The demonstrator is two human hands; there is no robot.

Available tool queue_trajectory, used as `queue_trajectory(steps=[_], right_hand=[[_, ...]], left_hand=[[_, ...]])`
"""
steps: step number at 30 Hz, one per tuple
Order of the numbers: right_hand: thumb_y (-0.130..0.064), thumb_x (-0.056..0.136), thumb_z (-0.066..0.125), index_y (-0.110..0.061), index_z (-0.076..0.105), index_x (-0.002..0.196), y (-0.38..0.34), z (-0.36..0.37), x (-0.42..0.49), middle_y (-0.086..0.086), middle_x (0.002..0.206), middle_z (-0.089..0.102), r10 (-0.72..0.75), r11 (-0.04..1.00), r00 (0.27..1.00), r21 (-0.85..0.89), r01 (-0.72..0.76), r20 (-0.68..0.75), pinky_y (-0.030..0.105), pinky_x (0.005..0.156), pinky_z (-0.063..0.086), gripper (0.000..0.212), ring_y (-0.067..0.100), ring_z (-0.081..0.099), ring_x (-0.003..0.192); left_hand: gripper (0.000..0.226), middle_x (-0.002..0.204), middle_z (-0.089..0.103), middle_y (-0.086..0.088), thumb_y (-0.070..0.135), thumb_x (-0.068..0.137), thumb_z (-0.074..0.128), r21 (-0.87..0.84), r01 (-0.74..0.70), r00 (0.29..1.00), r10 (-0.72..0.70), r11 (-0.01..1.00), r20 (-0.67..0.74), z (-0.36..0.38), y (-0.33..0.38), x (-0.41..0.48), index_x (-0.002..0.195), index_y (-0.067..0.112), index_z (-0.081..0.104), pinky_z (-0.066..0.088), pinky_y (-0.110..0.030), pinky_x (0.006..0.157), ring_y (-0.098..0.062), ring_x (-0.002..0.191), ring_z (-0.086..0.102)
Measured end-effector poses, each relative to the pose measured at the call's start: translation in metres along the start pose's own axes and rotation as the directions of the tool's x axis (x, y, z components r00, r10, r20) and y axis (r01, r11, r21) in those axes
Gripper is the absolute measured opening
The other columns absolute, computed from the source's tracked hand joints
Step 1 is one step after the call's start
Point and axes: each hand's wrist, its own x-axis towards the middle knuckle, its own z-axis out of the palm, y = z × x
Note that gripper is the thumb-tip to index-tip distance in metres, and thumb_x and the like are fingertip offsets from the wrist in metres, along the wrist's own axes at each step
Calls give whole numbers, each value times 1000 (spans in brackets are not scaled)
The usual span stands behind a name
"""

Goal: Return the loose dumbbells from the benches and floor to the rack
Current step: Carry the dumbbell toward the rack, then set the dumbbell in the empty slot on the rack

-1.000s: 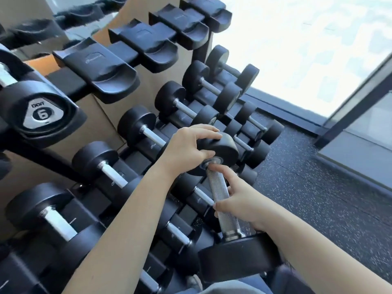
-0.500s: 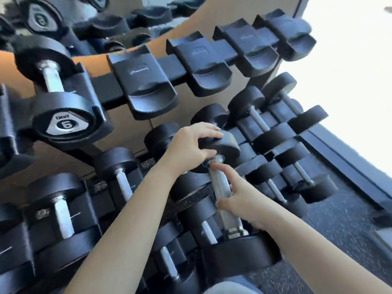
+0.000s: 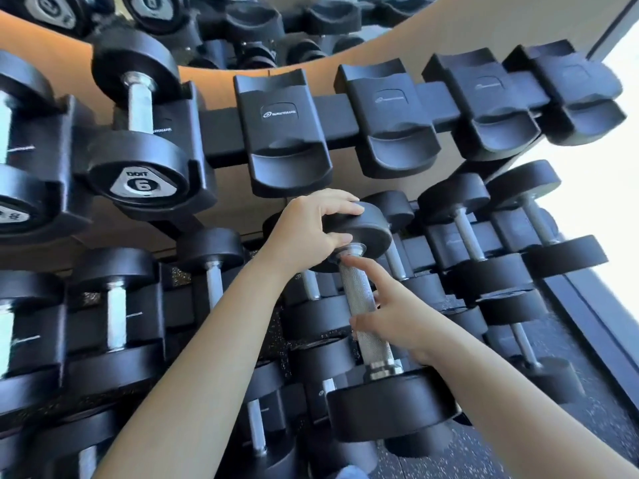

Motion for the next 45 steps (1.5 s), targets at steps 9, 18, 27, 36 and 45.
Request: queue_trajectory(steps=[9,18,27,36,45], right_hand=[[5,80,55,-51,36,125,-29,3,38,-3,117,47,-23,1000,999,7,23,27,33,93,47,75,25,57,101],[8,76,59,-53,39,119,-87,-3,103,-2,112,48,-129,991,991,31,130,-29,45,95,48,77,26,56,102],[11,78,57,-46,43,122,-147,-18,188,7,88,51,-189,981,980,34,191,-62,51,83,51,74,31,57,82],[11,76,59,-42,43,123,-176,-36,261,5,99,48,-242,970,966,5,244,-94,57,82,52,73,34,59,91],[8,77,60,-43,42,127,-180,-44,293,11,115,49,-278,958,952,31,284,-127,47,89,51,74,34,54,108]], left_hand=[[36,110,58,14,-2,70,70,20,-8,999,9,1000,-35,-31,-19,30,100,18,69,30,0,91,6,103,49],[41,110,59,12,-1,69,72,33,-116,987,119,993,-108,-86,-35,97,106,15,66,33,-11,99,2,108,51],[40,115,59,4,0,70,71,79,-210,956,221,975,-192,-136,-63,177,108,10,64,36,-18,102,-6,112,53],[40,117,57,3,2,73,68,84,-257,928,270,963,-256,-157,-86,233,112,7,61,35,-16,102,-7,114,51],[42,123,56,-3,-2,74,66,85,-249,917,263,965,-300,-159,-95,256,114,5,59,33,-20,105,-10,119,48]])
